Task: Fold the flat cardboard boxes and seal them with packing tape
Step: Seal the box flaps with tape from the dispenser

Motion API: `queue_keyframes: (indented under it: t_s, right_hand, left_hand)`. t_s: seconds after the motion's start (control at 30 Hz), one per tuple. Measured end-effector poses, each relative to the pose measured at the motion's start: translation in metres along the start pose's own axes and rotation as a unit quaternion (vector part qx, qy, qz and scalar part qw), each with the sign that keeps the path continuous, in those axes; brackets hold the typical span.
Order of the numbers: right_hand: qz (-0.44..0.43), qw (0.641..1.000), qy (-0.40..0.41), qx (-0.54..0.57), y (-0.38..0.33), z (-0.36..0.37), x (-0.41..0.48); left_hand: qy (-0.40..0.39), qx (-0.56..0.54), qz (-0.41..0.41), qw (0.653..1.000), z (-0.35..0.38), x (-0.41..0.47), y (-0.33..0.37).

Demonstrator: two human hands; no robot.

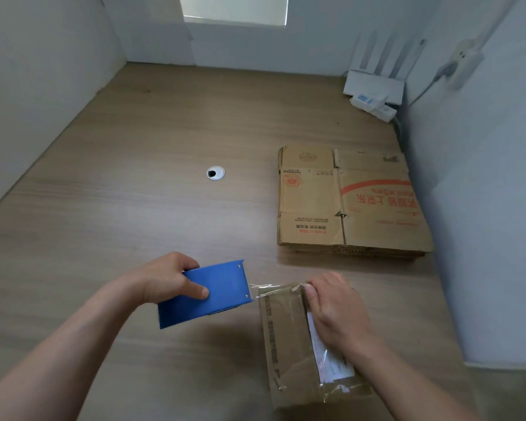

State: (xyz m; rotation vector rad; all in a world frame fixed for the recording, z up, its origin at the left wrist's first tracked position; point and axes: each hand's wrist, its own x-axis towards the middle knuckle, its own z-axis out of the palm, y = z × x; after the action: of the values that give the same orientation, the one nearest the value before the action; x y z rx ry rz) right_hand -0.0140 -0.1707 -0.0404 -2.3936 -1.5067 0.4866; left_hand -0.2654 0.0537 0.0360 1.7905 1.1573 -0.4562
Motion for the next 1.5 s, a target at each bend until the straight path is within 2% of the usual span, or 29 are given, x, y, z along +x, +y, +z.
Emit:
queue_keyframes:
  t_s: [0.17, 0.6, 0.8, 1.07, 1.2, 1.5]
  right_hand:
    - [-0.005, 1.0, 0.007, -0.015, 0.003, 0.003, 0.0]
    - [-0.015, 1.0, 0.005, -0.012, 0.001, 0.002, -0.001]
    - [-0.014, 1.0, -0.009, -0.016, 0.0, 0.001, -0.001]
    - [-0.013, 1.0, -0.003, -0.022, 0.0, 0.003, -0.001]
    - [-0.016, 1.0, -0.001, -0.02, 0.001, 0.003, -0.001]
    - [-0.02, 1.0, -0.005, -0.019, 0.0, 0.003, -0.003]
  left_hand:
    - [-0.003, 0.015, -0.023, 1.0, -0.002, 0.003, 0.009]
    - [0.001, 0.026, -0.002, 1.0, -0.007, -0.012, 0.006]
    - [0.002, 0.025, -0.016, 1.0, -0.005, -0.014, 0.006]
    - [0.025, 0.075, -0.024, 0.997, 0.006, -0.007, 0.019]
    - [0.028, 0.095, -0.02, 0.995, 0.009, -0.007, 0.022]
    - [0.008, 0.033, 0.039, 0.999, -0.003, -0.022, -0.001]
